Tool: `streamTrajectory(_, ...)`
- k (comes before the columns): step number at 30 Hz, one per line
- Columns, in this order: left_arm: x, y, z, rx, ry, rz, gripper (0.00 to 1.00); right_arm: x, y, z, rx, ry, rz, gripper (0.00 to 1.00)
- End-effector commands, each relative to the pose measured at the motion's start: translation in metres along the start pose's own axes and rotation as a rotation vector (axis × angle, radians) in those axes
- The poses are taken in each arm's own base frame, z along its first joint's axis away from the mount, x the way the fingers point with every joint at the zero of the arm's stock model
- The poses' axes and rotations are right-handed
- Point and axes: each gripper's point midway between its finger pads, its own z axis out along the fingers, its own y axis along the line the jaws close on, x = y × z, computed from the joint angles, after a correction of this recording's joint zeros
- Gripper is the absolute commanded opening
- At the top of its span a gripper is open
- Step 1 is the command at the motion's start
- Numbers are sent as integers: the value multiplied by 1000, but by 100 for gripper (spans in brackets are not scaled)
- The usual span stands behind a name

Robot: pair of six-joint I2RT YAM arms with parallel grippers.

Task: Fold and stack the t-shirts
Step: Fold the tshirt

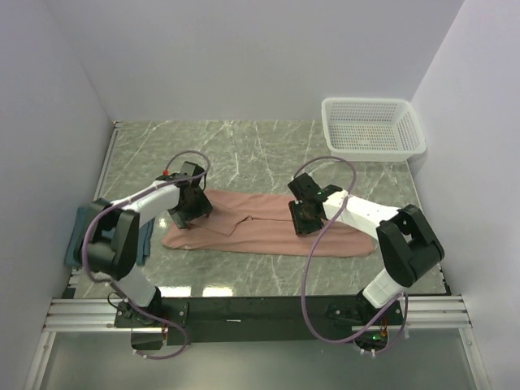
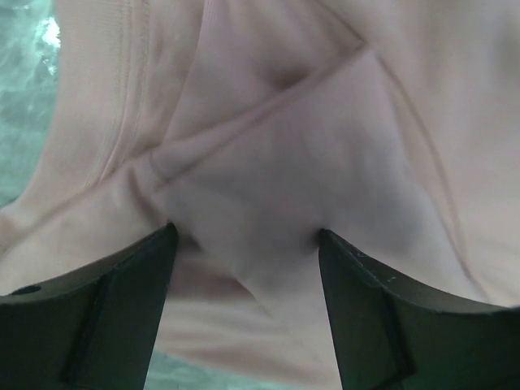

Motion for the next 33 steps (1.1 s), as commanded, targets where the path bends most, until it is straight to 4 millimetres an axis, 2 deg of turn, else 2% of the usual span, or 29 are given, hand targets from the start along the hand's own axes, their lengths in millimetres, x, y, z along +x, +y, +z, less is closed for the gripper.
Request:
streamTrajectory(1,-15,-20,11,18,-26,-8,76,20,1,11,19,72,-31,44)
streamTrajectory(2,-11,-19,22,-13,-5,5,76,26,6,14,13,94,-47,44)
streamTrajectory(3,-20,-25,24,-18,-18,12,76,32,9,15,13,114,-55,44)
streamTrajectory(4,-15,-20,37,-64,14,29,76,35,12,15,19,125,-67,44)
streamTrajectory(5,-27,-30,38,-54,0,31,76,43,19,17,21,150,-98,45)
streamTrajectory(7,-31,-28,54,-104,8,72,76,52,32,16,11,186,-135,45)
streamTrajectory(8,-45,-39,54,-89,-13,76,77,59,40,18,-5,217,-154,45)
streamTrajectory(10,-53,-42,70,-115,-5,152,81,73,71,14,-80,255,-232,45)
streamTrajectory(11,-70,-58,67,-92,-35,170,81,85,85,16,-116,302,-265,45)
streamTrajectory(12,-78,-62,70,-94,-44,223,82,90,96,15,-137,324,-293,45)
streamTrajectory(13,-81,-63,81,-109,-39,248,84,93,119,10,-174,321,-347,45)
streamTrajectory(14,-89,-69,83,-102,-52,265,85,98,129,15,-185,341,-369,45)
streamTrajectory(15,-108,-86,80,-54,-91,295,86,90,154,10,-251,326,-372,45)
streamTrajectory(16,-112,-92,88,-40,-90,309,87,94,171,8,-283,325,-395,45)
streamTrajectory(17,-128,-109,83,8,-119,308,88,93,182,13,-298,332,-396,45)
streamTrajectory(18,-135,-118,85,31,-135,331,89,80,206,8,-349,299,-391,45)
streamTrajectory(19,-137,-122,96,34,-130,342,89,77,218,8,-368,292,-390,45)
streamTrajectory(20,-154,-138,90,62,-175,344,90,75,224,17,-363,303,-378,45)
streamTrajectory(21,-161,-143,93,68,-188,343,90,58,246,12,-407,264,-358,45)
streamTrajectory(22,-161,-145,107,62,-179,349,91,52,256,13,-426,255,-348,45)
streamTrajectory(23,-178,-157,103,85,-220,340,92,50,262,21,-424,262,-339,45)
streamTrajectory(24,-184,-160,107,86,-228,333,92,36,277,16,-451,232,-323,45)
streamTrajectory(25,-183,-158,122,72,-213,330,93,31,283,16,-456,226,-317,45)
streamTrajectory(26,-200,-165,118,99,-242,303,93,28,286,20,-455,225,-317,45)
streamTrajectory(27,-202,-169,121,122,-235,291,93,20,293,13,-462,205,-319,45)
streamTrajectory(28,-204,-172,129,139,-235,280,93,12,291,13,-438,179,-318,45)
streamTrajectory(31,-219,-180,130,197,-263,240,94,-1,276,4,-396,133,-309,45)
streamTrajectory(32,-225,-183,128,219,-282,227,95,-12,275,-17,-422,82,-303,45)
streamTrajectory(33,-227,-184,126,233,-287,223,96,-10,265,-17,-419,68,-305,45)
